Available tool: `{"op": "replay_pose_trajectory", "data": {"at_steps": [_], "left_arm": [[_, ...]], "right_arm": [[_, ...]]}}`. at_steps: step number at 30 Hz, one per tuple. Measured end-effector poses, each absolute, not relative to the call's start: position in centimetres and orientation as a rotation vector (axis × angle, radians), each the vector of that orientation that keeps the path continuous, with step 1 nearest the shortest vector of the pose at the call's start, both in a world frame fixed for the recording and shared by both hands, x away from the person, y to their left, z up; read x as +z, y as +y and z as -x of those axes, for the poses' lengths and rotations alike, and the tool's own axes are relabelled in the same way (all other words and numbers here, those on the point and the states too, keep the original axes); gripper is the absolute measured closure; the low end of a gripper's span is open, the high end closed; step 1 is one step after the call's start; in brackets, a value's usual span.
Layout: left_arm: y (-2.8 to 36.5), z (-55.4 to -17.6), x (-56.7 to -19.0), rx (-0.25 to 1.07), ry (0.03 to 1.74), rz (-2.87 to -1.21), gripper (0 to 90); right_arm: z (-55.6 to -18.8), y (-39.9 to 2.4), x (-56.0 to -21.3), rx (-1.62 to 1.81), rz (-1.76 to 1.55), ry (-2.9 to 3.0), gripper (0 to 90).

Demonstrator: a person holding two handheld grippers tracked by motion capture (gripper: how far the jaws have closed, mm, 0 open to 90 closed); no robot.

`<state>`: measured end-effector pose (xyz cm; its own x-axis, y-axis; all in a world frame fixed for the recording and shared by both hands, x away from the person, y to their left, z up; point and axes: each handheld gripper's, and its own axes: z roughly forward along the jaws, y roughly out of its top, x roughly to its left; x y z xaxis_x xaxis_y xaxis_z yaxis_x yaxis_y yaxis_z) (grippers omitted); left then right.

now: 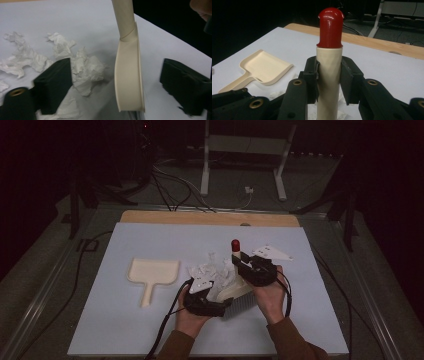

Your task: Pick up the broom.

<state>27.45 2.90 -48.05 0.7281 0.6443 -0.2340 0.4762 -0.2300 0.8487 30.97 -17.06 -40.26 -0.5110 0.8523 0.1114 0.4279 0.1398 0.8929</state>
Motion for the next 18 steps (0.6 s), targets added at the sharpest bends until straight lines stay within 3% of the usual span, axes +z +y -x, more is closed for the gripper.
{"op": "replay_pose_trajectory", "data": {"at_steps": [4,7,9,10,12,15,17,18], "left_arm": [[2.3,-27.5,-48.2,0.180,0.876,-1.897,20.7],[1.9,-27.9,-48.6,0.102,0.862,-1.916,38.0],[1.8,-28.1,-48.6,0.082,0.856,-1.919,47.0],[1.7,-28.1,-48.7,0.063,0.854,-1.917,47.0],[1.4,-28.3,-48.9,0.038,0.860,-1.929,59.4],[1.4,-28.4,-49.0,0.006,0.864,-1.929,64.7],[1.4,-28.4,-49.0,0.005,0.876,-1.930,67.2],[1.5,-28.5,-49.0,-0.012,0.875,-1.930,67.8]], "right_arm": [[-31.0,-17.0,-40.3,1.335,-1.221,2.000,69.3],[-30.9,-17.0,-40.3,1.339,-1.219,2.001,69.3],[-30.9,-16.9,-40.3,1.339,-1.217,2.003,69.3],[-30.9,-16.9,-40.3,1.338,-1.216,2.004,69.4],[-30.8,-16.8,-40.3,1.339,-1.208,2.011,69.3],[-30.8,-16.7,-40.3,1.335,-1.195,2.023,69.0],[-30.8,-17.0,-40.3,1.356,-1.184,2.030,62.8],[-30.9,-17.1,-40.3,1.383,-1.185,2.035,55.0]]}}
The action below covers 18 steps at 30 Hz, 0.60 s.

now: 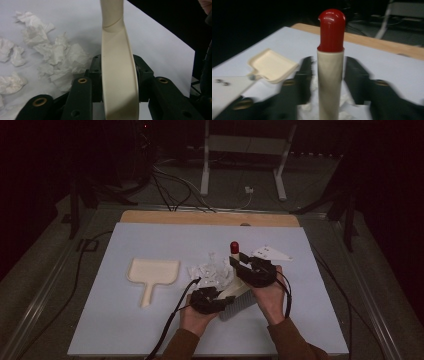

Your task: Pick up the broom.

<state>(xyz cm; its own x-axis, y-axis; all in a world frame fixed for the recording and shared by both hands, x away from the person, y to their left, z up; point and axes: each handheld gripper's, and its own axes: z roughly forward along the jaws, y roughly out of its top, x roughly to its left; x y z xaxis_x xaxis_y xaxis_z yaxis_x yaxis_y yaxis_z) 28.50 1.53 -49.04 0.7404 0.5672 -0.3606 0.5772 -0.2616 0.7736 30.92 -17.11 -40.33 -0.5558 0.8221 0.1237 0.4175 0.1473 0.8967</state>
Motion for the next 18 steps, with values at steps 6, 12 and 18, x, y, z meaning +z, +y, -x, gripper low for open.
{"op": "replay_pose_trajectory", "data": {"at_steps": [6,12,18], "left_arm": [[1.42,-28.36,-49.00,-0.028,0.861,-1.928,68.8],[1.51,-28.33,-48.90,-0.040,0.864,-1.922,68.9],[1.55,-28.14,-48.69,-0.039,0.861,-1.921,68.9]], "right_arm": [[-31.79,-17.53,-40.25,1.412,-1.243,2.136,15.9],[-31.85,-17.62,-40.59,1.368,-1.191,2.225,7.3],[-31.99,-17.81,-40.86,1.380,-1.170,2.260,0.7]]}}
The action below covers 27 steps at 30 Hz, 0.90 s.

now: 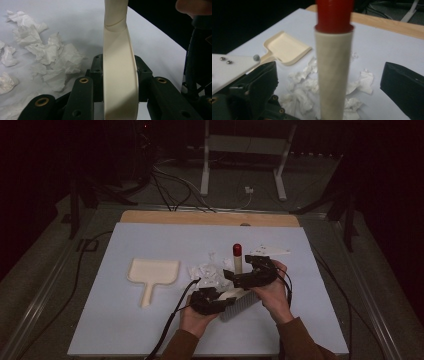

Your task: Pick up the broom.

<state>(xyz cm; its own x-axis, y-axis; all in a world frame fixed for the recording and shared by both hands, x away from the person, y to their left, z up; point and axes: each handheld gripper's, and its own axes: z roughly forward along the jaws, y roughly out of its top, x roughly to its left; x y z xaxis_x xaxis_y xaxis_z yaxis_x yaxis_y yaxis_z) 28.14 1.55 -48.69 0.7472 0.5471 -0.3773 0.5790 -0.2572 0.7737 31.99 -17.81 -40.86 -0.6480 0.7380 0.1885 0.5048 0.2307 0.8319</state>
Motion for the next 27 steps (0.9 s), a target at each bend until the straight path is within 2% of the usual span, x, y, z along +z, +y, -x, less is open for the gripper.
{"op": "replay_pose_trajectory", "data": {"at_steps": [6,18,20,27], "left_arm": [[1.8,-28.0,-48.4,-0.042,0.860,-1.921,68.9],[2.9,-27.6,-47.5,-0.031,0.852,-1.923,69.0],[3.1,-27.6,-47.3,-0.035,0.850,-1.919,69.0],[4.1,-27.7,-46.4,-0.027,0.833,-1.917,69.0]], "right_arm": [[-32.5,-19.2,-41.0,1.568,-1.220,2.227,0.0],[-32.0,-20.3,-40.2,1.498,-1.190,2.250,0.0],[-32.0,-20.4,-40.2,1.500,-1.166,2.276,2.4],[-32.1,-20.6,-40.5,1.506,-1.074,2.352,0.0]]}}
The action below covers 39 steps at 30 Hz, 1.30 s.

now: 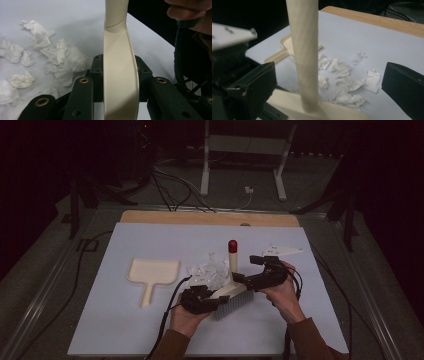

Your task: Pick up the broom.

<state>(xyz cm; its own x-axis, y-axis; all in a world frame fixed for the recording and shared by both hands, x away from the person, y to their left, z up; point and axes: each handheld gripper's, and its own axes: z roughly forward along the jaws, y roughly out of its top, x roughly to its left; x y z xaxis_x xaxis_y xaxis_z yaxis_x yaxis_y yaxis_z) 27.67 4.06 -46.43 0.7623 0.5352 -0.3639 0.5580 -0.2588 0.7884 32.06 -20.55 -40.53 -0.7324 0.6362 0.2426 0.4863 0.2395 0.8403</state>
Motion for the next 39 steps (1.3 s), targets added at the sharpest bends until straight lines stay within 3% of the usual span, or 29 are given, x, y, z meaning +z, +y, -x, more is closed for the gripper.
{"op": "replay_pose_trajectory", "data": {"at_steps": [12,16,32,35,36,39], "left_arm": [[6.0,-28.0,-45.2,-0.017,0.754,-1.924,69.1],[6.7,-28.2,-45.0,-0.029,0.713,-1.922,69.1],[8.5,-28.5,-44.4,-0.103,0.612,-1.917,69.2],[8.7,-28.5,-44.4,-0.122,0.588,-1.908,69.2],[8.7,-28.5,-44.4,-0.131,0.579,-1.902,69.2],[8.7,-28.4,-44.4,-0.159,0.543,-1.899,69.2]], "right_arm": [[-33.0,-20.4,-41.6,1.601,-0.913,2.455,0.0],[-33.3,-20.3,-41.8,1.557,-0.931,2.532,4.0],[-33.1,-19.0,-42.4,1.479,-0.761,2.742,6.2],[-32.9,-18.5,-42.7,1.426,-0.699,2.795,11.8],[-32.8,-18.3,-42.8,1.426,-0.647,2.834,18.5],[-32.4,-18.0,-42.9,1.438,-0.540,2.894,27.1]]}}
